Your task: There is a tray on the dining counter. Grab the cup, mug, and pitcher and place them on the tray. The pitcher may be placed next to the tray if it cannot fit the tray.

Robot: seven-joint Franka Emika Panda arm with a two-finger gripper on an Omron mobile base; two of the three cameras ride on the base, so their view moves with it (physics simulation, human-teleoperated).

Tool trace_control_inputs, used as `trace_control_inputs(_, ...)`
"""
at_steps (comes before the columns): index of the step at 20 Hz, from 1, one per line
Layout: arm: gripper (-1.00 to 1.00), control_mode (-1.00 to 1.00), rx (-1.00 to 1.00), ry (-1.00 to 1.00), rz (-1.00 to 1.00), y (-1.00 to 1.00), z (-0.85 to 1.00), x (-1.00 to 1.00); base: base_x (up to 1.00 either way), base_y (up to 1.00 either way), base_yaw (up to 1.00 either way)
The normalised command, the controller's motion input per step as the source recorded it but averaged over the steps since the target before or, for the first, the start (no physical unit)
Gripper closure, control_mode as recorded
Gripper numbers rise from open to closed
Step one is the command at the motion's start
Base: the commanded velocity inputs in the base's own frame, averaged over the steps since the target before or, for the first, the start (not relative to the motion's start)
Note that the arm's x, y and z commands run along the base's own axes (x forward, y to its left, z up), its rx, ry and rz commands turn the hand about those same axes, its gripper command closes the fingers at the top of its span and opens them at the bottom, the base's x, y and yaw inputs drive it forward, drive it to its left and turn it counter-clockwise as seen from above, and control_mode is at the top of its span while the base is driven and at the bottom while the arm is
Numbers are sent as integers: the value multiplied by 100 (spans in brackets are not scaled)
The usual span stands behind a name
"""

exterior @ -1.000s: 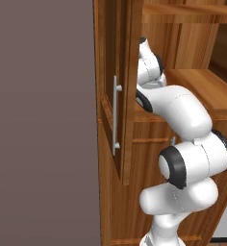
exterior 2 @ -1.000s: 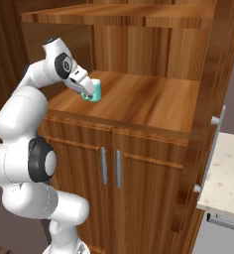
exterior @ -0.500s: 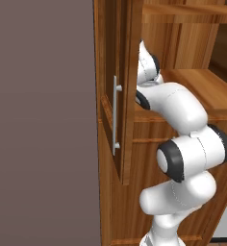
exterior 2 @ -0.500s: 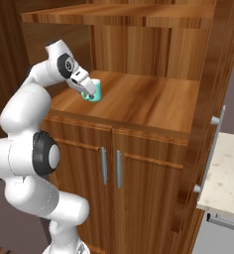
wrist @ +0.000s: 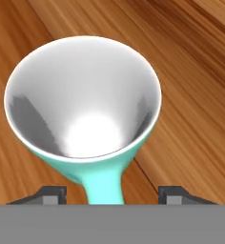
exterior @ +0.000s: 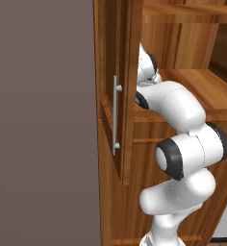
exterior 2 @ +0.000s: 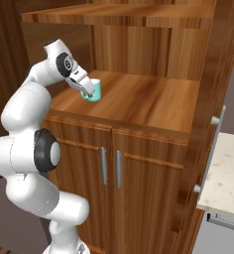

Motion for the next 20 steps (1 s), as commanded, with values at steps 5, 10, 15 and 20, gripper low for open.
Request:
trace_control_inputs(5,100,-100,-3,0,-5,-8,-8,1,0,0,0)
trace_control_inputs(10,100,-100,-1,0,-4,-25,-2,-5,0,0,0)
trace_control_inputs(15,100,-100,0,0,0,-55,0,-57,0,0,0)
trace_control_inputs(20,100,-100,0,-3,0,-54,0,-100,0,0,0)
